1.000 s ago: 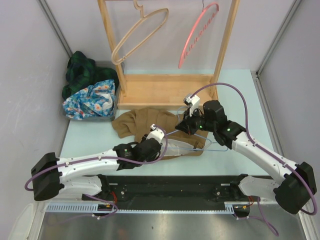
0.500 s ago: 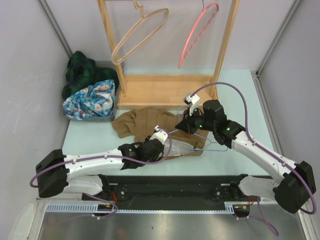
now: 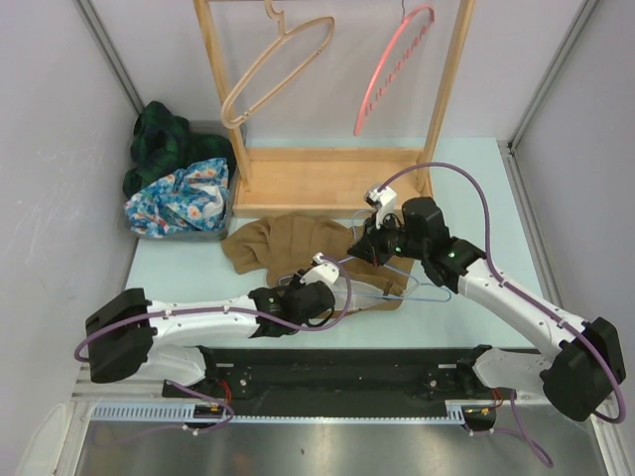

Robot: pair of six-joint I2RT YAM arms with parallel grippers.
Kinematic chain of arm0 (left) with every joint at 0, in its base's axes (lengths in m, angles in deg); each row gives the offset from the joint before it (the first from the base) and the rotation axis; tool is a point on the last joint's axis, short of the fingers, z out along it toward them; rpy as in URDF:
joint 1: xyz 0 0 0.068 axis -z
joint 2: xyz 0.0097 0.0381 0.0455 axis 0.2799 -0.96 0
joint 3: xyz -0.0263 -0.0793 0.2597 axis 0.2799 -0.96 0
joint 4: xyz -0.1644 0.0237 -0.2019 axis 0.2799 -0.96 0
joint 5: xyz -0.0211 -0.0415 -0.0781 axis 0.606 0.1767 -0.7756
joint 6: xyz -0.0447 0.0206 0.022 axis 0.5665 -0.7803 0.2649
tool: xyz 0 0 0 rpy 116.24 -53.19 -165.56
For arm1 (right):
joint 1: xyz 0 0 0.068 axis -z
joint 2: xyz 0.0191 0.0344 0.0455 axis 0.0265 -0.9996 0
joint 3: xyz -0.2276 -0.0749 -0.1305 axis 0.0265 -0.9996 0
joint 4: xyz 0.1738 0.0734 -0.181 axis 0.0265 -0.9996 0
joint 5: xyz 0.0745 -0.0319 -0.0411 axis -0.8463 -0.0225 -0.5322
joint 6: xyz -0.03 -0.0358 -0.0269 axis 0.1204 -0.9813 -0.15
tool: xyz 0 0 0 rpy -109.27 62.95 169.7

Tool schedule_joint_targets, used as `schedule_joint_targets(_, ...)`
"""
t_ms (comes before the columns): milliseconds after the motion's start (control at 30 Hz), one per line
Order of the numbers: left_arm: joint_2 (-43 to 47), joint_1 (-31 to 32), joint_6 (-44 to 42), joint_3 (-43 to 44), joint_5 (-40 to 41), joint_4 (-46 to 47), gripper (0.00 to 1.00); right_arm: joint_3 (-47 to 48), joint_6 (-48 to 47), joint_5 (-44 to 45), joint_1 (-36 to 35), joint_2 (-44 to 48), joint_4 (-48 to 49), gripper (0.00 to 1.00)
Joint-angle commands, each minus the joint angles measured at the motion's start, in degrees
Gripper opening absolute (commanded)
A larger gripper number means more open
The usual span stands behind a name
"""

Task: Place the skirt on the hanger
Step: Locate the hanging ribbon on the skirt

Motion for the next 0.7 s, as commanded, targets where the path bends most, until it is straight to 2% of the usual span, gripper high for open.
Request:
schedule_joint_targets(0, -0.5, 0.6, -0.8, 2.4, 5.6, 0.5, 0.42, 2.7, 0.2, -0.8, 0.4, -0.6, 1.6, 0.0)
schedule_joint_targets(267, -3.0, 0.6, -0.7, 3.0, 5.3, 0.4, 0.38, 3.1, 0.0, -1.0, 0.6, -1.1, 1.7, 0.0)
schedule_joint_targets(367, -3.6, 0.6, -0.8, 3.3, 5.8, 0.3, 0.31, 3.1, 0.0, -1.2, 0.7, -1.2, 1.8, 0.0)
schedule_joint_targets(533, -3.1, 0.6, 0.1, 4.6, 7.3, -1.7, 0.03, 3.1, 0.0, -1.0, 0.7, -1.4, 1.7, 0.0)
schedule_joint_targets(667, -0.9, 0.6, 0.7, 5.8, 7.8, -3.6, 0.0, 3.0, 0.0, -0.8, 0.8, -1.3, 1.7, 0.0)
